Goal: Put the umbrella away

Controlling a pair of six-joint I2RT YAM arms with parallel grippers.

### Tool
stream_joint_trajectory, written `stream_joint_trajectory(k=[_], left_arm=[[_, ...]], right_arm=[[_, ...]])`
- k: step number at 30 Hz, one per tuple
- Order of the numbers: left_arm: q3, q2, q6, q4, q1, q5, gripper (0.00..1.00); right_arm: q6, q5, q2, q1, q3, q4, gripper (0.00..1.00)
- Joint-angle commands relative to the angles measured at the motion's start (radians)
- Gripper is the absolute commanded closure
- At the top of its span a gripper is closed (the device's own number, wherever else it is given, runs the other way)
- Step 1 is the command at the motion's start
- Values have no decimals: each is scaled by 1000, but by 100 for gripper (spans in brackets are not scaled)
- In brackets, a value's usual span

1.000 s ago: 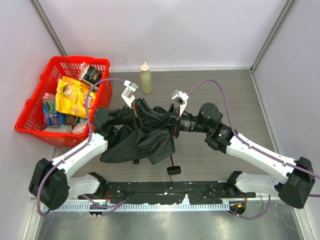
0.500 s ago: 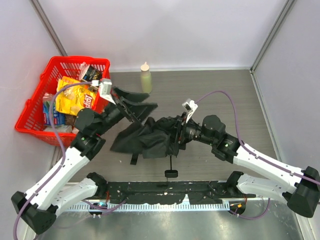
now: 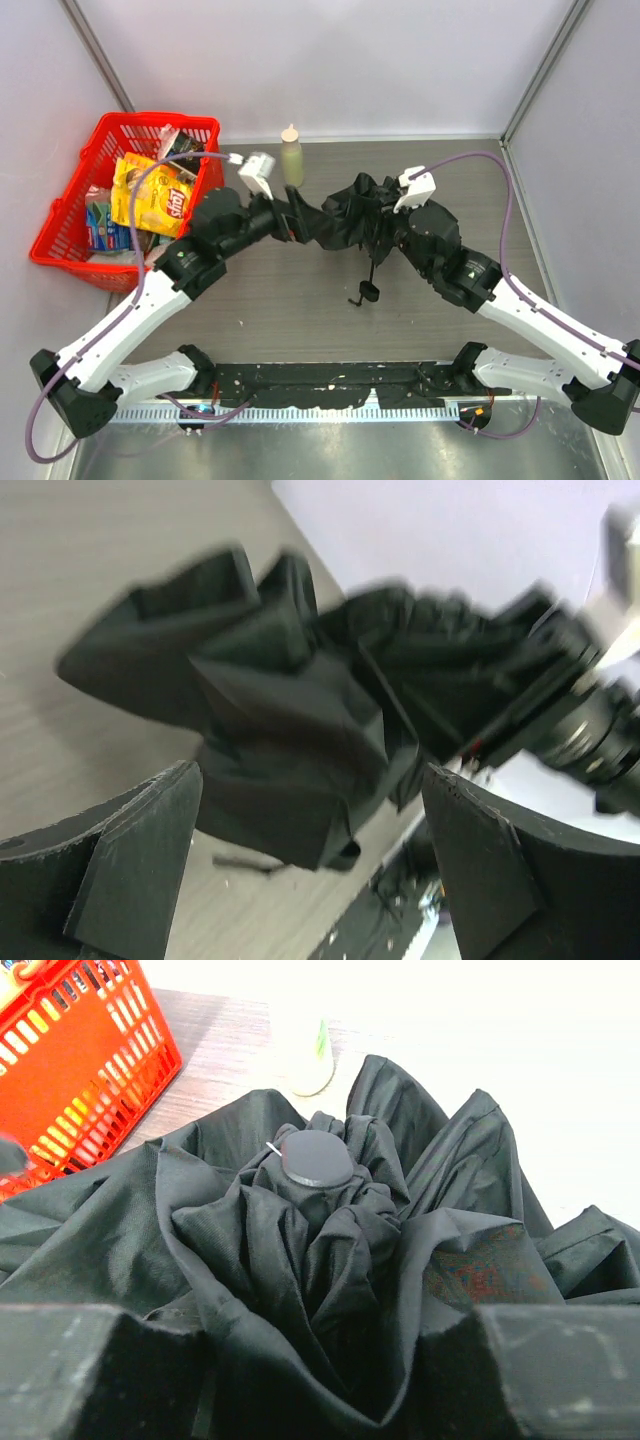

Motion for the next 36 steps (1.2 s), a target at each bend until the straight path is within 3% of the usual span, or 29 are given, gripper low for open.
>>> stream_joint_trajectory(k=[1,5,6,7,9,12,13,14,19,21,25,27,29,31,32,36], left_arm=[[-1,46,78,-51,-122,-60,5],[63,119,121,-98,-139,-82,6],[73,136,124,-89,-138,-53,10],[83,149,130,-83,-138,-27,18],[111,165,146,-128,-138,-54,47],[130,166,193,-253,-136,-211,93],[126,159,208,-288,-136,-246,100],[120,150,228,-317,-138,-296,100],[56,81,264,-348,-135,-450,100],[47,69,268,-359,-135,-511,100],[39,66,227,-400,-135,-585,89],[15,52,204,-411,-136,-594,81],[-11,20,161,-422,-135,-617,64],[-44,-37,129,-410,-135,-584,54],[-61,-75,129,-382,-133,-552,51],[-117,-205,112,-319,-133,-413,38]], right_arm=[[-44,46,-2,-2,74,20,100],[-16,-27,-34,-4,66,17,100],[-13,-43,-39,-5,65,14,100],[-13,-53,-51,-5,63,8,100],[-21,-88,-77,-8,53,6,100],[-39,-163,-126,-45,40,-7,100],[-42,-235,-136,-74,42,-20,100],[-44,-275,-145,-94,46,-29,100],[-32,-796,-91,-283,108,-119,100],[-30,-893,-48,-326,141,-164,100],[-44,-979,10,-401,210,-256,100],[-82,-938,41,-435,299,-332,100],[-131,-854,83,-456,395,-423,100],[-201,-659,149,-456,501,-506,100],[-229,-487,166,-456,529,-536,100],[-413,-11,286,-456,681,-540,100]])
